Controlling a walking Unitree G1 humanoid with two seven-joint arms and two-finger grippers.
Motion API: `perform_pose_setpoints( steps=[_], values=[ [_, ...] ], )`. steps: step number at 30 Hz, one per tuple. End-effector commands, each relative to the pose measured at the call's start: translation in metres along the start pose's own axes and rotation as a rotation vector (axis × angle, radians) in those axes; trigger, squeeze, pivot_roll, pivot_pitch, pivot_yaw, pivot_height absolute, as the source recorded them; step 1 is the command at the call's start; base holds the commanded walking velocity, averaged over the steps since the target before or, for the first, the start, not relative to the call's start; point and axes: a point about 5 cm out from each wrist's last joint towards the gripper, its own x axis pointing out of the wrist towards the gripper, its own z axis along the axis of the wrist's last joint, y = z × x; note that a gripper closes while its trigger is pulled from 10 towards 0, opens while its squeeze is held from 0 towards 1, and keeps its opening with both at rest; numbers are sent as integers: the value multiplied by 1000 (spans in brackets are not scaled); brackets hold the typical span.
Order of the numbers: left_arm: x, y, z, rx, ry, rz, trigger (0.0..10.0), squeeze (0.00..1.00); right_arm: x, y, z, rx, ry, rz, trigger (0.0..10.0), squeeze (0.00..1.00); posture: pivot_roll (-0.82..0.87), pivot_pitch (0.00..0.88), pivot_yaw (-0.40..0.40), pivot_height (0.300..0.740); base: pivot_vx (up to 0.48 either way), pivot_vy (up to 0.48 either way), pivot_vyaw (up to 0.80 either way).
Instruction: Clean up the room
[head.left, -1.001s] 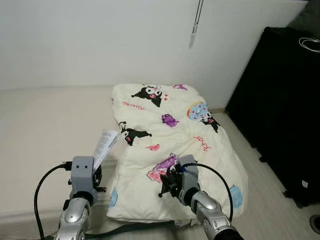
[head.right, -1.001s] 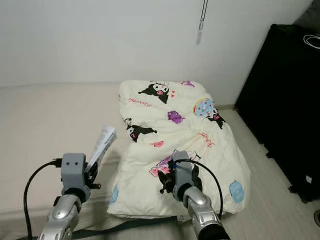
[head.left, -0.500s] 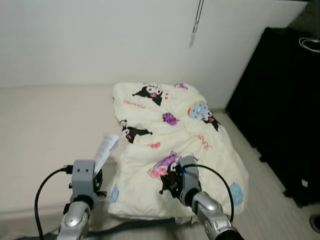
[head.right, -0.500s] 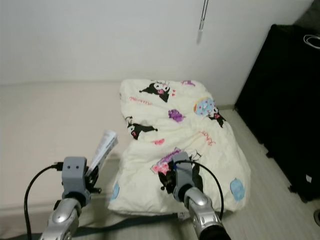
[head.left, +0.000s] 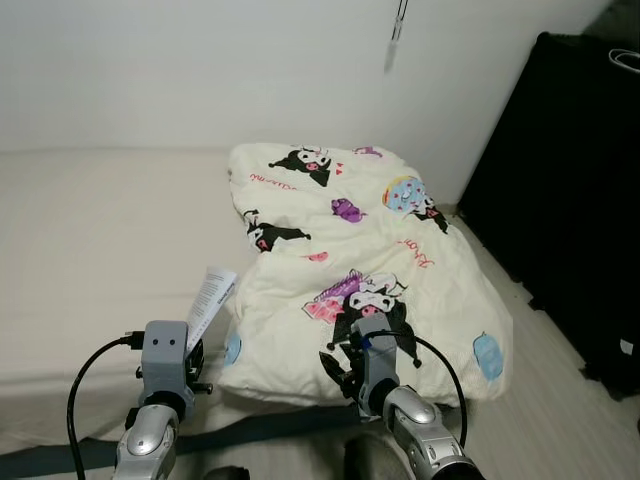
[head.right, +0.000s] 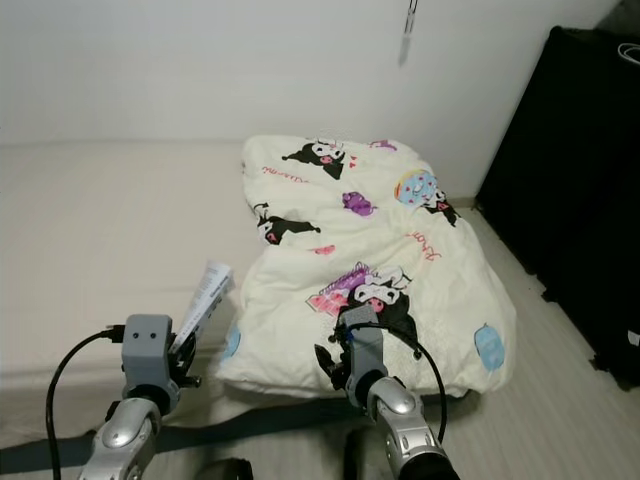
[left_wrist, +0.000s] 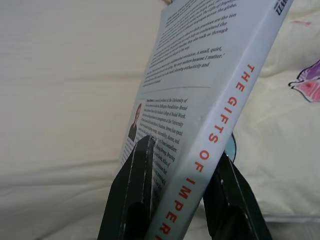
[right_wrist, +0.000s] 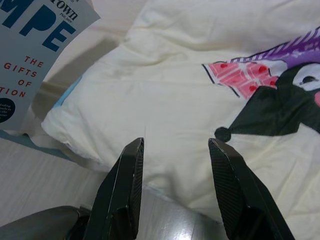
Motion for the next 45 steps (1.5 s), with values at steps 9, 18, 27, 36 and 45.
perform_pose_setpoints(
  steps=[9,18,27,36,45],
  values=[
    [7,20,28,-32,-119,88,10000,0,3,2,8,14,-26,22,10000,0,33,131,-42,621,0,0,0],
    [10,46,46,-28,-176,112,10000,0,10,15,16,-72,-19,134,10000,0,30,141,-45,586,0,0,0],
    [12,72,64,-20,-226,190,10000,0,17,35,29,-162,-20,294,10000,0,29,149,-58,571,0,0,0],
    [16,80,82,-18,-277,190,10000,0,20,62,42,-350,-13,522,10000,686,25,151,-61,571,0,0,0],
    [17,84,91,-30,-304,191,10000,0,40,77,50,-874,93,591,10000,1000,19,165,-73,571,0,0,0]
  ],
)
